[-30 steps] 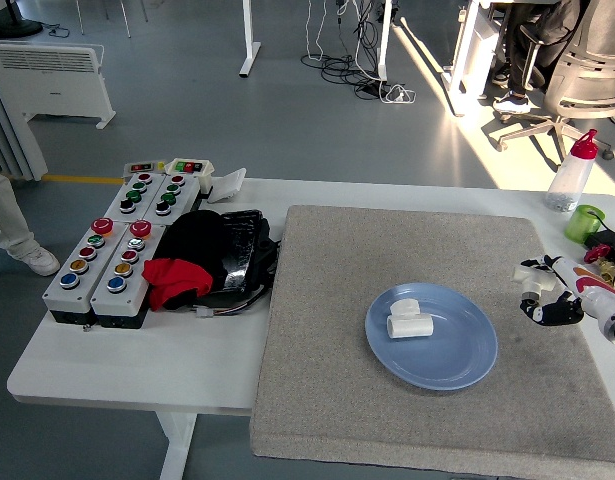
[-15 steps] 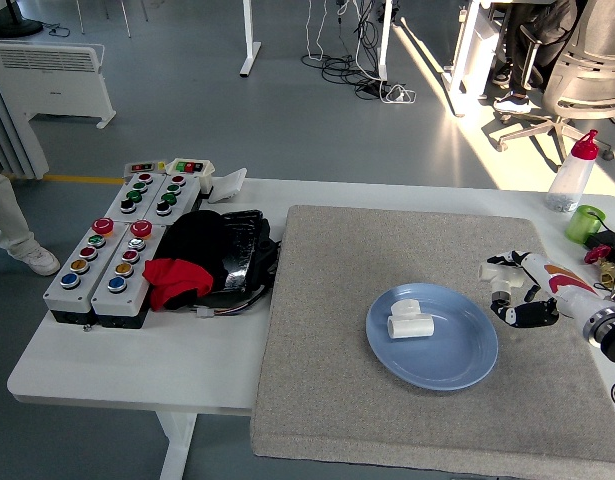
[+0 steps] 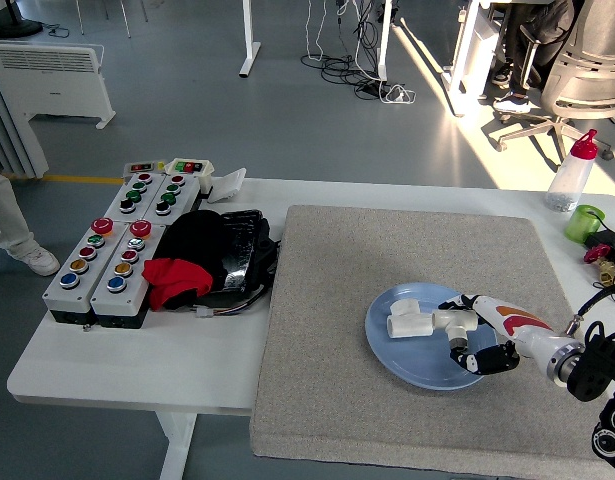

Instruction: Pick pipe place plate twice

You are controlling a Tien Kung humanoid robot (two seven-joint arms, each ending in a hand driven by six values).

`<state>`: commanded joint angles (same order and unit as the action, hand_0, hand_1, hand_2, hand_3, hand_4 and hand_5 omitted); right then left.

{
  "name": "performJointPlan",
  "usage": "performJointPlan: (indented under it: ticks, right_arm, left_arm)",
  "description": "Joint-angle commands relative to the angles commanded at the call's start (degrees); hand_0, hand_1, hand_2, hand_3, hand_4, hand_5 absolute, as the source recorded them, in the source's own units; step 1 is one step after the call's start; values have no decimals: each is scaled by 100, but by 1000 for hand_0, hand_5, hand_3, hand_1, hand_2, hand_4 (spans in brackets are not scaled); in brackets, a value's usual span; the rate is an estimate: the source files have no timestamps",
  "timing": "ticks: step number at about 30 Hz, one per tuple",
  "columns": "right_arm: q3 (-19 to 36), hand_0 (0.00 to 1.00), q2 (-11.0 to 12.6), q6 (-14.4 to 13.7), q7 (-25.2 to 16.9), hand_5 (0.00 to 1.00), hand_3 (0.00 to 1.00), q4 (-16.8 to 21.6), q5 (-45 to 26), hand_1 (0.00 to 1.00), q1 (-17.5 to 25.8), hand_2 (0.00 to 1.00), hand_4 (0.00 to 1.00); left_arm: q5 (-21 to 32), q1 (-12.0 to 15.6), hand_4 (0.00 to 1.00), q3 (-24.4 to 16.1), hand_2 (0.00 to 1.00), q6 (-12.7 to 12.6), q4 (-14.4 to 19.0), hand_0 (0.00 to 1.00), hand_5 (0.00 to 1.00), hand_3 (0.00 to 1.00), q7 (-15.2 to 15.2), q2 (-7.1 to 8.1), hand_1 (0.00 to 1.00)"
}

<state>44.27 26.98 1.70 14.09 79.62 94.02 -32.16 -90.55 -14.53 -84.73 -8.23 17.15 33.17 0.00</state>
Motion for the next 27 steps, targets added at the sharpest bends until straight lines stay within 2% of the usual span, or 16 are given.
performJointPlan:
  ticks: [3,4,9,10,14,20,27]
  right_arm:
    - [-21,828,-25,70,-14,318,761,-50,28,756,26,829,622]
    - [-26,949,-33,103,-9,379,940,-78,36,894,33,998,750]
    - [-12,949,-58,289,7,379,940,-214,85,894,74,998,750]
    - [-6,982,-59,309,1,388,998,-223,89,904,80,998,839]
    - [36,982,-73,408,-104,388,998,-256,92,904,112,998,839]
    - [159,998,-117,297,-149,388,998,-256,109,913,202,998,860]
    - [682,998,-139,121,-369,400,998,-134,-75,911,433,998,867]
  left_arm:
    - [-30,6,409,-10,585,12,3,584,998,486,6,0,577]
    - [-32,11,410,-13,585,11,4,585,998,485,9,0,577]
    - [-91,41,410,-41,585,27,16,585,998,485,35,0,577]
    - [-96,44,409,-43,585,28,17,584,998,486,36,0,577]
    - [-117,62,409,-53,585,34,22,584,998,486,46,0,577]
    - [-131,81,409,-60,584,34,25,583,998,486,49,0,577]
    - [-107,83,408,-59,584,25,12,584,998,486,18,0,577]
